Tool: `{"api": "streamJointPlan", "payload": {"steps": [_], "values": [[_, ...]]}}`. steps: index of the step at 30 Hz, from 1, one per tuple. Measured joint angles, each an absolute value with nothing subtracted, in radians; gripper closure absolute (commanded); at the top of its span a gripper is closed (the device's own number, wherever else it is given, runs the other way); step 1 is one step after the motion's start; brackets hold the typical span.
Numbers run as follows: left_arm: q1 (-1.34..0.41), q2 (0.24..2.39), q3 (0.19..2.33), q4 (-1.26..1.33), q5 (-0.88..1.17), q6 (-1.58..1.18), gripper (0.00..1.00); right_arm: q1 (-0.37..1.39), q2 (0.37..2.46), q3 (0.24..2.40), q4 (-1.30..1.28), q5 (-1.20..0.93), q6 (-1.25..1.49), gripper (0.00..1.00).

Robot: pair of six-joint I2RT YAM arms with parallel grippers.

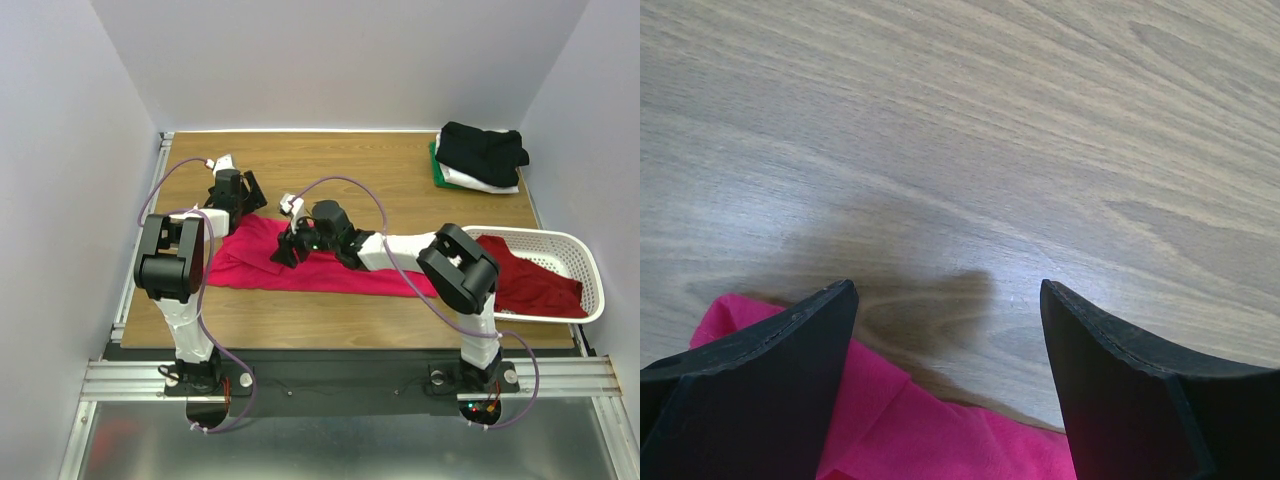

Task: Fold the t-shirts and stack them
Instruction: Fold the tshirt

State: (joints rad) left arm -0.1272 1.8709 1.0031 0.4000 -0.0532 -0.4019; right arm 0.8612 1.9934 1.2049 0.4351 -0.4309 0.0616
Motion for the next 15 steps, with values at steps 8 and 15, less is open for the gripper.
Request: {"api": "streamJointPlan", "payload": {"steps": [8, 15], "values": [[-0.127, 1.871, 1.003, 0.4, -0.054, -0.402, 0.14, 0.86, 2.112, 1.316, 0.503, -0.526, 0.086, 0.32], [-0.127, 1.871, 1.005, 0.4, -0.053, -0.402, 0.14, 0.859, 2.213, 1.381, 0.519, -0.586, 0.086, 0.29]]}}
